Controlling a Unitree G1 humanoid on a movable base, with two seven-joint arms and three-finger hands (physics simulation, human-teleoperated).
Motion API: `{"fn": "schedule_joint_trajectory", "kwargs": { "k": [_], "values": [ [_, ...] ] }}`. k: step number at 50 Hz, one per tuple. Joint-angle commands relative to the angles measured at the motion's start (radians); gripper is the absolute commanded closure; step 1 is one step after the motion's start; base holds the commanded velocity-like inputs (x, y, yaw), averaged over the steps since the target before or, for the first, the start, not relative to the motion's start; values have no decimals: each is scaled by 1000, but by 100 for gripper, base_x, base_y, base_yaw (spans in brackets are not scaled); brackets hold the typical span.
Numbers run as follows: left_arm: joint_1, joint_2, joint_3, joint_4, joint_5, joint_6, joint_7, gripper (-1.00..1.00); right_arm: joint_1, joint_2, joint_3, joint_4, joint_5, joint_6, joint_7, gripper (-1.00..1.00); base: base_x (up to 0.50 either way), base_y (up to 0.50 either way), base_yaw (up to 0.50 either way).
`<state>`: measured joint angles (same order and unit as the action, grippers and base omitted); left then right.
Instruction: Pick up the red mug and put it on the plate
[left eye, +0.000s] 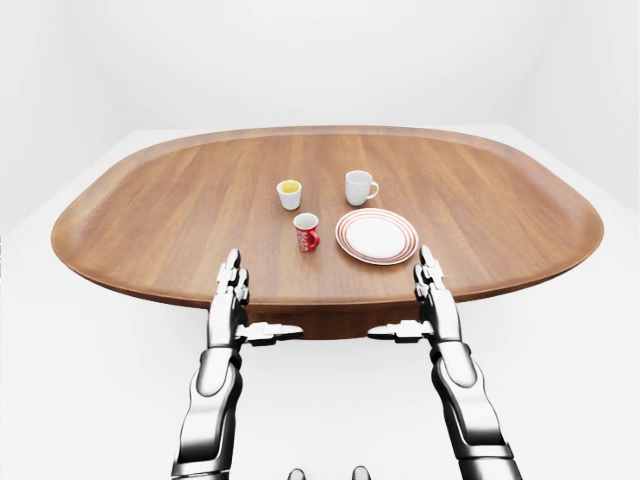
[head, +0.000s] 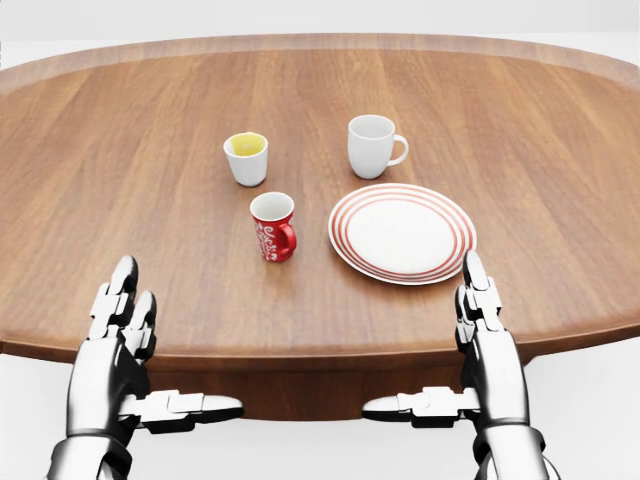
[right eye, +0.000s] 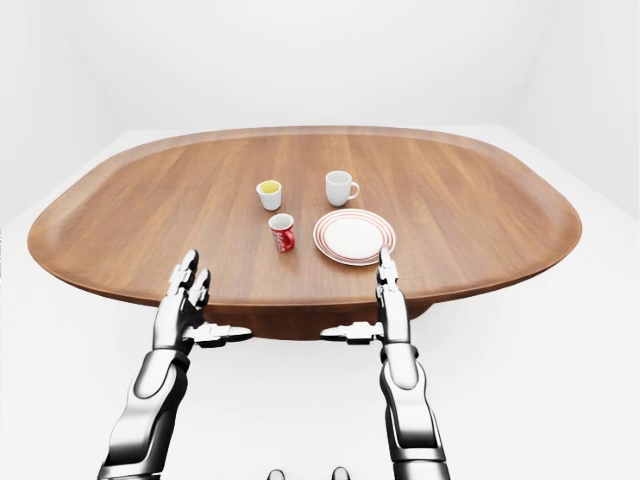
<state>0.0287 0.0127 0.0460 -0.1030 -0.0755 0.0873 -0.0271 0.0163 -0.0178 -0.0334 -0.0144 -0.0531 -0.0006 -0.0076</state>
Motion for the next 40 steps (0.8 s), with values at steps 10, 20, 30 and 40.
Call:
{"fn": "schedule_joint_trajectory", "kwargs": {
  "k": [10, 20, 30, 40],
  "values": [
    [-30, 4, 8, 61, 6, -23, 7, -100, -10, 1, -6, 22, 27, -17, 11, -100, 0, 22, 0],
    [-144, 33, 24, 29, 4, 0, 9, -100, -115, -28, -25, 54, 12, 63, 12, -100, 0, 0, 0],
    [-400, 97, 62, 99, 4, 0, -10, -100, -331, -84, -74, 122, 42, 88, 37, -100, 0, 0, 0],
    [-624, 161, 78, 211, 3, 0, 9, -100, -494, -150, -92, 135, 66, 88, 35, -100, 0, 0, 0]
  ]
}}
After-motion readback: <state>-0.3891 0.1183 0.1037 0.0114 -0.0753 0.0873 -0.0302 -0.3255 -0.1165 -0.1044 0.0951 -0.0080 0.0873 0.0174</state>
